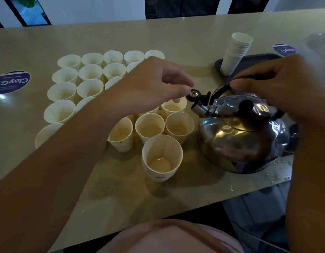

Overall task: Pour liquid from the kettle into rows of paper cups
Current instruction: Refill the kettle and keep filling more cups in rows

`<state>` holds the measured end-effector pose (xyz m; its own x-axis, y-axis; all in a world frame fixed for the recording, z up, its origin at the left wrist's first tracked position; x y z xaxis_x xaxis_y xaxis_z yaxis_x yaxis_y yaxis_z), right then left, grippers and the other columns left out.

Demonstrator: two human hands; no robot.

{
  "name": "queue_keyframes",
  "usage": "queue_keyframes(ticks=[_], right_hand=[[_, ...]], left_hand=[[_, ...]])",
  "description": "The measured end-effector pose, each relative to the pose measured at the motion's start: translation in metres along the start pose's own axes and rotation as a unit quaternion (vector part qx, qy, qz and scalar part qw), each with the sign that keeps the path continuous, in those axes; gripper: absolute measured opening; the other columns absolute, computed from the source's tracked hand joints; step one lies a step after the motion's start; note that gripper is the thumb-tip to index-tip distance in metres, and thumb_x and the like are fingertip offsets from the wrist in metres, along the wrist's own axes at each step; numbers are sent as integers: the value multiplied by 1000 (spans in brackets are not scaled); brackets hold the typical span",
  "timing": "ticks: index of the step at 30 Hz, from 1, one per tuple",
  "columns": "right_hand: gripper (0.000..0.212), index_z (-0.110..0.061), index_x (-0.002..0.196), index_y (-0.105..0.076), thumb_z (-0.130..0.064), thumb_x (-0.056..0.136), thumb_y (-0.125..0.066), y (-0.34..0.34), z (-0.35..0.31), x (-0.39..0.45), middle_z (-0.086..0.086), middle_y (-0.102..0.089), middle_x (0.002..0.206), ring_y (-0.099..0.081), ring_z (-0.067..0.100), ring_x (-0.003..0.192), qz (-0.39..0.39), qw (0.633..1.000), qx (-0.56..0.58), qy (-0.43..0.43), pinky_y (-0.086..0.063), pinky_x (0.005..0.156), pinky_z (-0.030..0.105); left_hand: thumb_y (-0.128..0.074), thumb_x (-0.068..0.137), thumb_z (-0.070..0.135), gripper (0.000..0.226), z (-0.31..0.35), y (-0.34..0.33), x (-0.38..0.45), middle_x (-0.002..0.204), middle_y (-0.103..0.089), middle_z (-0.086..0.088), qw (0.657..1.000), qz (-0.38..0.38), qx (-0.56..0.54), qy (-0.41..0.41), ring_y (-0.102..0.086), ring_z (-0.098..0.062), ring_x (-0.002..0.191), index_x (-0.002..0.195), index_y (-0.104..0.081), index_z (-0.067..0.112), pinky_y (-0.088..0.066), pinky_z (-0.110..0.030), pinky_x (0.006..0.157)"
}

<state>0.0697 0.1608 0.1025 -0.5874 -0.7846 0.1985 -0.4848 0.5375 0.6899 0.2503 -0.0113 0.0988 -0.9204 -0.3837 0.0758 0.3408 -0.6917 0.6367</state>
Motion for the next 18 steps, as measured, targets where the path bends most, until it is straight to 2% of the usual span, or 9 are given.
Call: queue_keyframes(ticks=[2,5,7,9,11,13,16,18], right_hand=[[10,-37,90,-74,-33,83,-78,1,12,-3,-29,-68,65,-59,-10,55,27,999,38,-18,-41,52,3],[7,-37,89,-74,-34,84,-77,-4,26,-3,-25,-71,73,-63,-9,63,66,994,73,-47,-44,55,3],[8,-36,92,-74,-37,85,-76,-10,36,-1,-22,-73,77,-63,-9,64,82,991,79,-71,-43,54,4],[8,-35,95,-74,-37,87,-74,-15,42,0,-19,-72,81,-62,-10,64,92,989,79,-86,-43,54,3],[5,-37,92,-73,-35,88,-74,-18,47,0,-16,-72,82,-61,-9,62,106,986,86,-95,-43,53,3],[4,-39,87,-74,-35,88,-75,-19,50,-2,-12,-73,80,-61,-5,63,118,983,94,-103,-47,55,8],[5,-38,83,-75,-35,87,-76,-20,53,-2,-16,-73,75,-63,-1,68,126,979,110,-117,-50,61,14],[7,-38,82,-73,-35,88,-75,-20,54,-2,-22,-71,72,-63,-6,66,124,979,107,-125,-46,57,11]], left_hand=[[-67,93,35,19,-3,5,-18,87,-72,27,1000,6,11,3,-67,10,86,111,-73,35,-51,-6,74],[-66,87,47,26,-14,2,-44,100,-70,30,999,-20,1,35,-64,10,96,112,-71,42,-50,-12,78],[-64,76,62,43,-26,-4,-61,108,-68,30,997,-44,-17,67,-62,9,102,116,-66,48,-51,-18,80],[-73,65,74,63,-37,-15,-79,118,-62,32,991,-88,-47,90,-60,7,109,124,-56,57,-54,-24,85],[-85,49,70,93,-45,-30,-95,126,-53,37,984,-126,-76,104,-55,9,117,131,-42,65,-51,-23,93],[-92,44,59,108,-50,-45,-106,131,-43,45,982,-132,-80,105,-45,15,123,132,-31,70,-43,-18,98],[-95,52,46,110,-52,-61,-110,132,-32,49,989,-107,-53,85,-35,21,124,132,-23,71,-36,-10,96],[-95,56,42,108,-54,-64,-108,132,-34,44,994,-76,-40,63,-38,16,126,132,-22,68,-37,-5,92]])
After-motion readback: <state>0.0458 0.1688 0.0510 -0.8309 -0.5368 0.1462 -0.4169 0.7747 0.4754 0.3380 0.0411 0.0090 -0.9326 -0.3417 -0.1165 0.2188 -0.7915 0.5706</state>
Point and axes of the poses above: each hand's wrist, its own x-axis towards the middle knuckle, its own y-axis out of the back of the hand, z = x × y, the point moved 4 cm from there along x, towards the middle knuckle
